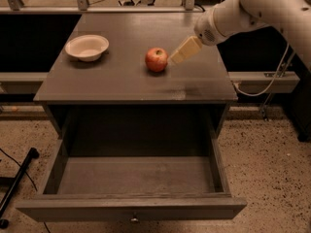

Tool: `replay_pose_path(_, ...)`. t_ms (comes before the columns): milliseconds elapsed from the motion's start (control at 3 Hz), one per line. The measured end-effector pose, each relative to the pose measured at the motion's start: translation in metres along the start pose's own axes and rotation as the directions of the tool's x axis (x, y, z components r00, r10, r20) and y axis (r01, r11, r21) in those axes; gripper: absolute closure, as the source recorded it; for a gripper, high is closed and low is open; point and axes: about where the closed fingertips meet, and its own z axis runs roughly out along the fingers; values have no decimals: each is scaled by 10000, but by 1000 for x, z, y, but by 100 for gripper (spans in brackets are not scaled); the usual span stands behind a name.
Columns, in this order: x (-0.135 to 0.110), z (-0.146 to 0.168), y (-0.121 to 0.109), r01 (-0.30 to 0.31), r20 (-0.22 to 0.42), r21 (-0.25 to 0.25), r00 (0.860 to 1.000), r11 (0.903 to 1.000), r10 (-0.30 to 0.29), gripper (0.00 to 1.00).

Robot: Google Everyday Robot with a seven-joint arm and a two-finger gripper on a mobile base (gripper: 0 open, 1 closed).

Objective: Place apple into top drawer

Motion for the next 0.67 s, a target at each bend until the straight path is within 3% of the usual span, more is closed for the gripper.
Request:
replay_pose_path(333, 4, 48, 6, -535, 754, -820, 9954, 9952, 597, 0)
replay_pose_path(667, 9, 81, 11, -911, 964, -1309, 9899, 9872, 1041, 0)
